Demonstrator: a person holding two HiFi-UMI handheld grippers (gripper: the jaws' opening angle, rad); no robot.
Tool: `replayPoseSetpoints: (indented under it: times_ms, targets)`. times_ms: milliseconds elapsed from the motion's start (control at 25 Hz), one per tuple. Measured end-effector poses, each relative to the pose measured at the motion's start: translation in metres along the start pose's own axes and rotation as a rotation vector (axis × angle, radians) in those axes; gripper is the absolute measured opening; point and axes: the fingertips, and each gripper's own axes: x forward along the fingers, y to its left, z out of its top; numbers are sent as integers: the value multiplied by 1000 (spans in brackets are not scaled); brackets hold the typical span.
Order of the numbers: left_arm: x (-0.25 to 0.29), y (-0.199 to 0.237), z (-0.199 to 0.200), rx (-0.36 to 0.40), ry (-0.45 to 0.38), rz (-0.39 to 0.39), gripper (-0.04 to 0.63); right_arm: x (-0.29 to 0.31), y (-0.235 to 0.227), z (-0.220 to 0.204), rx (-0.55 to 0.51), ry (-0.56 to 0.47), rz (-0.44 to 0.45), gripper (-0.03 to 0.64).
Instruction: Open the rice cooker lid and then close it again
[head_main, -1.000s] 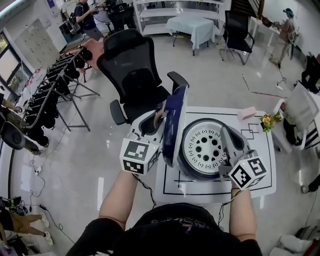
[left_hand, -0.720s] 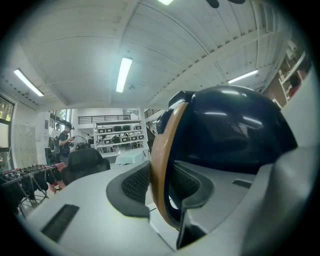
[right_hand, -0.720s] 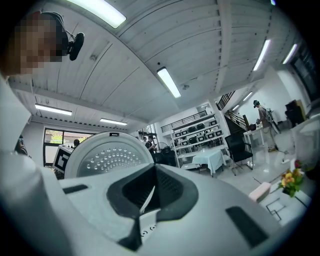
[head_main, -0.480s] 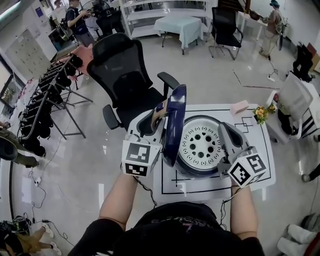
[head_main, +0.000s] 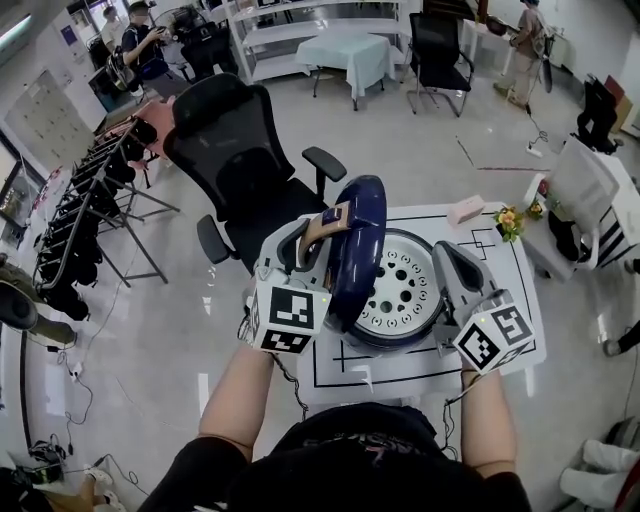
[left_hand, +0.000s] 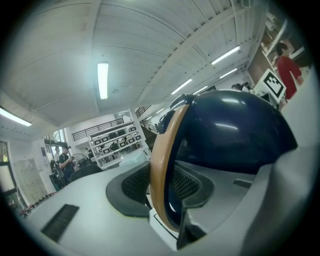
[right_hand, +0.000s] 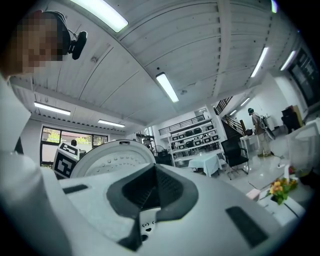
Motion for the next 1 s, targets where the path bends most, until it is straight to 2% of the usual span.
replayPoseSetpoints:
  times_ms: [240,760,1000]
  targets:
    - [11,-29,12,130,44,-8,126,-7,-14,13,-5,-9,29,2]
    - [32,-86,21,351,129,-20,138,-17,-37,28,-16,-9,89,2]
    - [39,-110,20,450,167,-24,141,-15,-34,24,-51,34,141,2]
